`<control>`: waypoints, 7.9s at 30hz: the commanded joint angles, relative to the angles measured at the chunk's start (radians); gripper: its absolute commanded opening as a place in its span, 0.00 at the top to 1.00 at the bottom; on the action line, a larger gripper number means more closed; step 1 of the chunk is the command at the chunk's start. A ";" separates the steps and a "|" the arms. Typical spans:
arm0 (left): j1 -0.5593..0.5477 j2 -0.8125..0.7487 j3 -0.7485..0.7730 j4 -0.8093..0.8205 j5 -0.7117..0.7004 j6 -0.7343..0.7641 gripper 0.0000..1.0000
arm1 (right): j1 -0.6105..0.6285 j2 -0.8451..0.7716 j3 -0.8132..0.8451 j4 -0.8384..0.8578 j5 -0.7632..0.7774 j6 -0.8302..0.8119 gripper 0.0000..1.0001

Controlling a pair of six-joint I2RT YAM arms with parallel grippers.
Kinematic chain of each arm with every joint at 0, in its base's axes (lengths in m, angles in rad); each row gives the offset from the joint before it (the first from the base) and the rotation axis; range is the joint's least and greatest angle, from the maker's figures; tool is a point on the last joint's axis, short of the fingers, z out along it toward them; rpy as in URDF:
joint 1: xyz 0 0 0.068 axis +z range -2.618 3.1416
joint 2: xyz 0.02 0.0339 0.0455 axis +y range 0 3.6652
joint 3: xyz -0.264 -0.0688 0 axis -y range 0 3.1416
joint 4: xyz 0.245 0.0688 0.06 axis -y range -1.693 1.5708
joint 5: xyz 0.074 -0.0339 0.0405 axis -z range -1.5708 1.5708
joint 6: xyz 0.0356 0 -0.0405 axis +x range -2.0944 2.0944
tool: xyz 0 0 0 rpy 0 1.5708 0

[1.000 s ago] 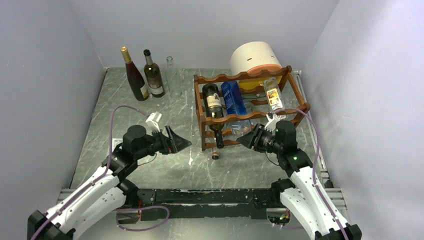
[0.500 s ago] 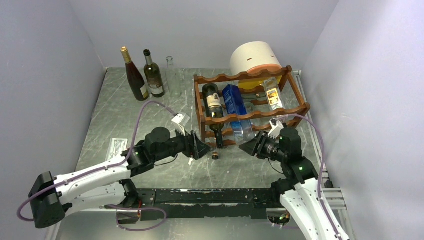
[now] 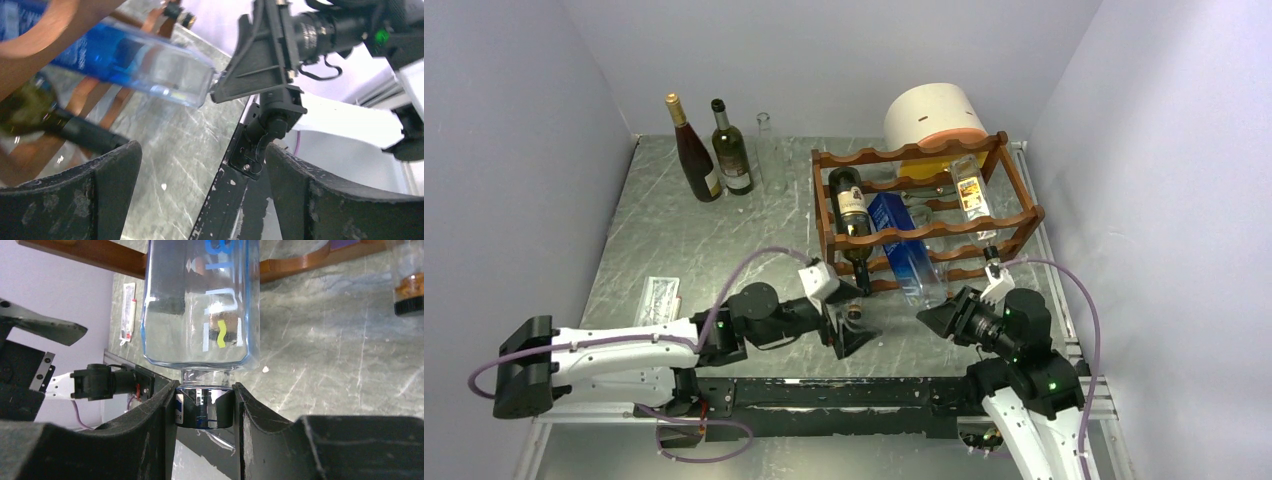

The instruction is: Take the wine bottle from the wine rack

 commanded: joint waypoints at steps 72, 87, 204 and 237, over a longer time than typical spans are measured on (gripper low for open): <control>-0.203 0.646 0.474 0.048 -0.170 1.676 0.90 | 0.017 0.113 0.681 -0.429 0.355 -0.262 0.00; -0.387 0.527 0.511 0.000 -0.300 1.475 0.93 | 0.263 -0.011 0.661 -0.389 0.547 0.007 0.00; 1.073 0.389 0.379 -0.165 -0.218 0.127 0.01 | 0.294 0.106 0.328 -0.090 0.421 -0.033 0.00; 1.073 -0.387 0.077 -0.829 0.346 -0.201 0.03 | 0.327 0.265 -0.181 0.643 0.164 0.060 0.10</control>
